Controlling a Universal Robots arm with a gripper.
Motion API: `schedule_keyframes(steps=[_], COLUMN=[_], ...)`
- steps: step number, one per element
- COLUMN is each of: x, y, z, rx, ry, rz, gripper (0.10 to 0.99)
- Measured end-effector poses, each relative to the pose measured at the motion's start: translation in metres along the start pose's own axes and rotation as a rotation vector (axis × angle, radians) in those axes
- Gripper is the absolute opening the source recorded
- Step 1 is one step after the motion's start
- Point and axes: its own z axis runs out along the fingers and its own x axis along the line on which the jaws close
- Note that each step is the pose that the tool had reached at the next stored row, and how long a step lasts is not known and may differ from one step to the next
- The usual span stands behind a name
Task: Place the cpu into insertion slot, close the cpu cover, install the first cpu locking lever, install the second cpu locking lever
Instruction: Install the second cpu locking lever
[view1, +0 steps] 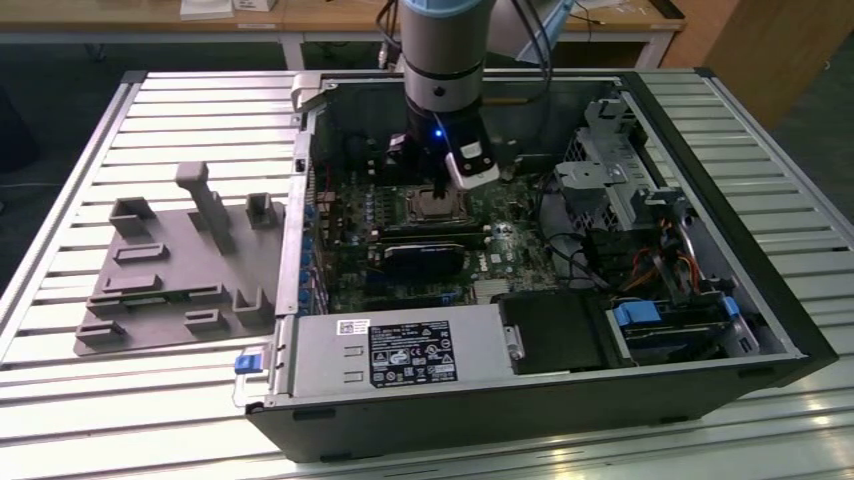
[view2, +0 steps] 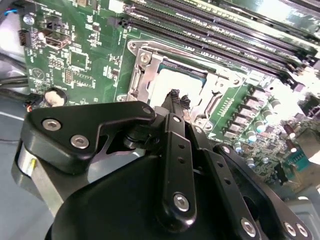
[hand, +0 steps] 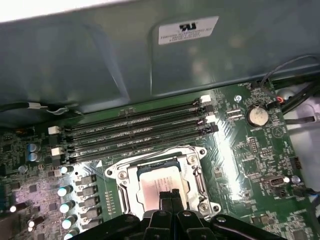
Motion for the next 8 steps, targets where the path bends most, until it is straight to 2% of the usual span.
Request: schedule_keyframes(steps=[2,8], x=[-0.0001,0.0000], y=[0.0004,0.0004], z=[-0.0011,-0.0012], rx=[0.004,0.005], ry=[-0.0011,-0.0011], rz=[0.000,0.000], gripper=[0.102,0.102])
